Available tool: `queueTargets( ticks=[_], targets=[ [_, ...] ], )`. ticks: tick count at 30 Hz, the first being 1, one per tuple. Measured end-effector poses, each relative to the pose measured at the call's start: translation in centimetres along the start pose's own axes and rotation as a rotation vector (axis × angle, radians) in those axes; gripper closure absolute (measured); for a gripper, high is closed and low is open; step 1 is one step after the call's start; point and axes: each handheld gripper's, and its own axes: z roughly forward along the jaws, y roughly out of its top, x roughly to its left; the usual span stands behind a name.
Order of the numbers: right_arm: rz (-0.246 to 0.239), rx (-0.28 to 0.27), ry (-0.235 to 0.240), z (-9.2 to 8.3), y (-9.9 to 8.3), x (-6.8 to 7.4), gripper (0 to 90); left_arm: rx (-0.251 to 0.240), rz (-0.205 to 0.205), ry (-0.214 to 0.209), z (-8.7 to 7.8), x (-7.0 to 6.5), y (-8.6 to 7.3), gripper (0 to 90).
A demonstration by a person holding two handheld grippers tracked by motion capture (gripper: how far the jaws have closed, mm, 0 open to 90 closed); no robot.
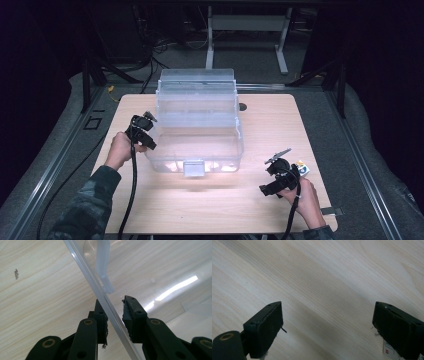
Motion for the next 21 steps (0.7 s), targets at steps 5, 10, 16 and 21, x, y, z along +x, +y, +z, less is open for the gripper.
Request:
queueTargets(
  ticks=[5, 10, 16, 21],
  targets=[
    [0.004, 0.004, 0.001, -0.1, 0.0, -0.1, 9.2, 0.007, 0.016, -0.005, 0.0, -1.1, 0.2, 72.2],
    [-0.001, 0.021, 0.01, -0.1, 0.0, -0.1, 9.2, 0.008, 0.036, -0.007, 0.1, -2.3, 0.4, 71.5],
    [-0.003, 0.001, 0.004, 0.0, -0.1, -0.1, 8.7, 0.005, 0.047, -0.011, 0.1, -2.7, 0.4, 71.3],
    [0.0, 0.008, 0.003, 0.1, 0.0, -0.1, 8.4, 0.009, 0.056, -0.015, 0.1, -2.8, 0.5, 70.3]
  ],
)
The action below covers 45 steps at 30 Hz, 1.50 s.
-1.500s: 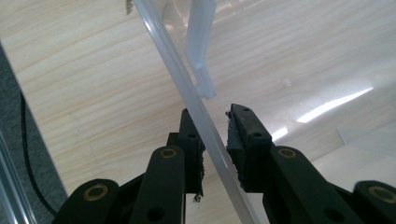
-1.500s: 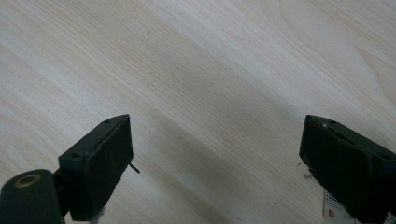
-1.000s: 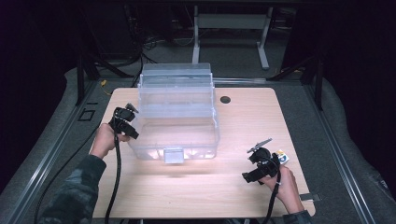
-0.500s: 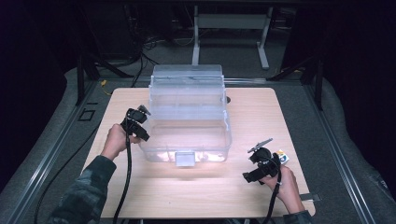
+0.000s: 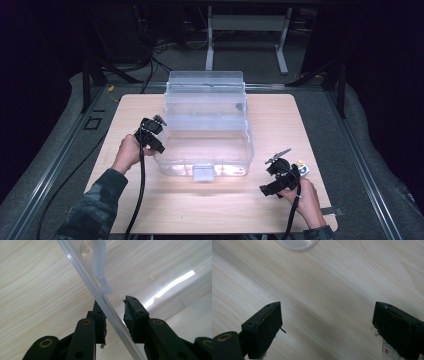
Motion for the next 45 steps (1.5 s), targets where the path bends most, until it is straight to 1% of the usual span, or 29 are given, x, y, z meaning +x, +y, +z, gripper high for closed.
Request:
queueTargets(
  ticks=[2, 3, 4, 5, 6, 7, 8, 10, 13, 16, 17, 19, 20, 21, 24, 26, 27, 29, 32, 33, 35, 37, 39, 40, 41, 42, 43, 44, 45],
  targets=[
    [0.001, 0.003, 0.0, -0.1, 0.0, 0.0, 8.4, 0.0, 0.009, -0.002, -0.1, 0.0, 0.1, 68.7],
    [0.001, -0.002, 0.002, -0.1, 0.0, 0.0, 8.4, -0.013, 0.011, -0.032, -0.3, 0.0, 0.1, 63.1],
    [-0.001, -0.003, 0.009, -0.2, -0.1, -0.1, 8.4, -0.028, 0.012, -0.045, -0.5, 0.0, 0.1, 53.4],
    [0.0, -0.005, 0.013, -0.2, -0.1, -0.1, 8.2, -0.048, 0.024, -0.048, -1.1, -0.1, 0.1, 47.1],
    [-0.002, -0.002, 0.005, -0.4, -0.1, -0.1, 7.9, -0.053, 0.036, -0.055, -1.5, -0.2, 0.1, 39.6],
    [-0.002, -0.003, 0.007, -0.4, -0.1, 0.0, 7.5, -0.058, 0.042, -0.057, -1.9, -0.3, 0.1, 34.0],
    [-0.005, -0.003, 0.009, -0.4, -0.1, 0.0, 7.1, -0.064, 0.049, -0.052, -2.3, -0.3, 0.0, 30.8],
    [-0.009, -0.002, 0.01, -0.5, -0.1, 0.0, 6.6, -0.085, 0.057, -0.063, -3.2, -0.3, -0.2, 25.8],
    [-0.01, -0.001, 0.011, -0.5, -0.1, 0.0, 6.6, -0.088, 0.075, -0.055, -4.5, -0.3, -0.7, 18.7],
    [-0.006, 0.001, 0.019, -0.4, -0.1, 0.0, 6.6, -0.105, 0.083, -0.054, -5.6, -0.1, -1.3, 14.2],
    [-0.007, 0.004, 0.012, -0.4, -0.1, 0.0, 6.6, -0.107, 0.08, -0.053, -5.9, -0.1, -1.5, 10.7],
    [-0.013, 0.002, 0.026, -0.4, -0.1, 0.1, 6.6, -0.107, 0.081, -0.05, -6.4, 0.2, -2.3, 2.5],
    [-0.026, -0.001, 0.041, -0.4, -0.1, 0.1, 6.5, -0.111, 0.08, -0.046, -6.6, 0.2, -2.7, 0.2],
    [-0.034, 0.008, 0.024, -0.4, -0.1, 0.2, 6.6, -0.117, 0.081, -0.04, -6.9, 0.3, -3.2, 0.1],
    [-0.036, 0.007, 0.028, -0.4, -0.1, 0.2, 6.6, -0.124, 0.079, -0.027, -7.2, 0.6, -4.7, 0.0],
    [-0.034, 0.009, 0.027, -0.5, -0.1, 0.2, 6.5, -0.123, 0.064, -0.002, -6.9, 0.8, -6.0, 0.0],
    [-0.032, 0.007, 0.028, -0.5, -0.1, 0.1, 6.2, -0.122, 0.062, 0.0, -6.7, 0.8, -6.4, 0.0],
    [-0.026, 0.003, 0.036, -0.5, -0.1, 0.1, 6.2, -0.115, 0.043, -0.007, -6.0, 0.9, -7.6, 0.1],
    [-0.024, 0.013, 0.026, -0.6, -0.1, 0.2, 5.7, -0.132, 0.001, -0.026, -5.0, 1.1, -9.4, 0.1],
    [-0.025, 0.013, 0.026, -0.6, -0.1, 0.2, 5.7, -0.134, -0.016, -0.014, -4.5, 1.0, -10.0, 0.0],
    [-0.033, 0.014, 0.025, -0.7, 0.0, 0.2, 5.7, -0.108, -0.024, -0.014, -3.7, 0.9, -11.0, 0.0],
    [-0.03, 0.013, 0.022, -0.8, 0.0, 0.2, 6.0, -0.096, -0.047, -0.01, -3.1, 1.0, -11.9, 0.1],
    [-0.033, 0.017, 0.02, -1.1, 0.0, 0.2, 7.0, -0.058, -0.063, 0.021, -2.3, 1.3, -12.7, 0.0],
    [-0.035, 0.019, 0.009, -1.2, 0.1, 0.1, 7.1, -0.042, -0.073, 0.034, -1.8, 1.5, -13.1, 0.0],
    [-0.03, 0.014, 0.008, -1.5, 0.1, -0.1, 7.3, -0.029, -0.081, 0.039, -1.3, 1.6, -13.4, 0.1],
    [-0.024, 0.01, 0.008, -1.8, 0.2, -0.3, 7.5, -0.015, -0.08, 0.042, -1.0, 1.7, -13.5, 0.1],
    [-0.026, 0.008, -0.004, -2.0, 0.2, -0.4, 7.8, 0.013, -0.076, 0.036, -0.6, 1.8, -13.8, 0.0],
    [-0.019, 0.005, -0.006, -2.4, 0.2, -0.7, 8.0, 0.017, -0.078, 0.034, -0.6, 1.9, -13.9, 0.1],
    [-0.016, 0.002, -0.01, -2.7, 0.3, -0.8, 8.0, 0.006, -0.086, 0.03, -0.6, 2.0, -14.1, 0.1]
  ],
)
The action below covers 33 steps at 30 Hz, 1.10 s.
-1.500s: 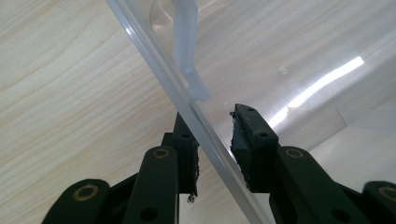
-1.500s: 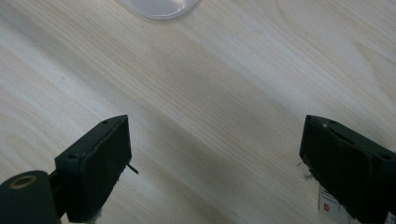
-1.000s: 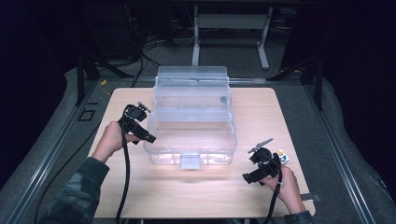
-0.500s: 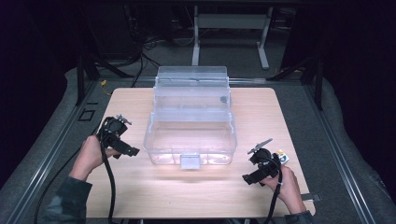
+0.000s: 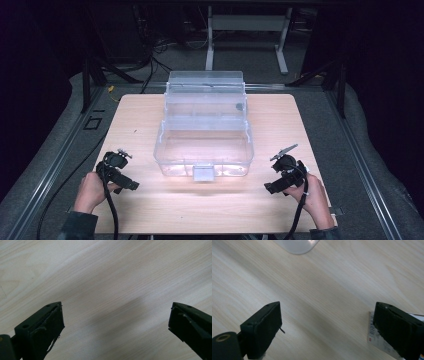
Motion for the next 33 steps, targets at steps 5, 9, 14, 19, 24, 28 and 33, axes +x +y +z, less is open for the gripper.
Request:
queueTargets(
  ticks=[5, 9, 14, 19, 24, 28, 33],
  targets=[
    [0.01, 0.016, -0.04, -1.3, 0.3, -0.9, 8.5, -0.034, -0.008, -0.007, -0.1, 0.1, 0.0, 0.1],
    [0.012, 0.01, -0.05, -1.9, 0.7, -1.7, 8.2, -0.034, 0.0, -0.02, 0.1, -0.2, 0.0, 0.0],
    [0.055, 0.028, -0.067, -2.1, 0.3, -3.5, 8.2, -0.035, 0.001, -0.041, 0.4, -0.3, -0.2, 0.0],
    [0.088, 0.032, -0.058, -2.2, 0.1, -5.2, 8.3, -0.029, 0.006, -0.047, 0.6, -0.5, -0.1, 0.0],
    [0.124, 0.049, -0.075, -2.1, 0.3, -6.5, 8.6, -0.031, 0.005, -0.045, 0.6, -0.4, -0.2, 0.0],
    [0.148, 0.062, -0.047, -1.5, 0.2, -7.4, 11.9, -0.015, 0.006, -0.039, 0.8, -0.3, -0.3, 0.0],
    [0.167, 0.086, -0.021, -0.7, 0.0, -7.9, 15.0, -0.011, 0.01, -0.039, 1.0, -0.3, -0.4, 0.0]
  ],
)
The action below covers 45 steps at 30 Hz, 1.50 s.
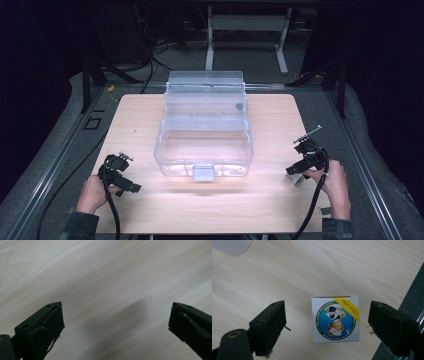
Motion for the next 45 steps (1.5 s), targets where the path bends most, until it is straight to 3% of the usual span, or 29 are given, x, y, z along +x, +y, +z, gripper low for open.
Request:
queueTargets(
  ticks=[7, 23, 34, 36, 37, 38, 45],
  targets=[
    [0.007, 0.039, 0.0, 1.2, 0.0, -0.3, 17.3, 0.001, 0.007, -0.001, 0.1, -0.2, 0.1, 0.0],
    [0.054, 0.078, 0.005, 2.3, 0.0, -0.8, 44.3, 0.006, 0.011, -0.007, 0.5, -0.3, 0.2, 0.0],
    [0.054, 0.063, -0.009, 1.4, 0.1, -0.7, 45.4, 0.028, 0.01, 0.001, 0.7, -0.2, -0.4, 0.0],
    [0.045, 0.057, -0.023, 1.1, 0.2, -0.4, 45.3, 0.025, 0.001, 0.01, 0.5, -0.1, -0.6, 0.0],
    [0.039, 0.054, 0.011, 1.0, 0.3, -0.4, 45.4, 0.018, -0.002, 0.012, 0.3, -0.1, -0.7, 0.0],
    [0.035, 0.05, -0.016, 0.8, 0.4, -0.1, 45.4, 0.012, -0.009, 0.014, 0.2, -0.1, -0.8, 0.0],
    [0.008, 0.037, -0.024, -0.3, 0.6, 0.9, 45.4, 0.015, -0.012, 0.012, 0.4, 0.2, -0.9, 0.0]
  ],
)
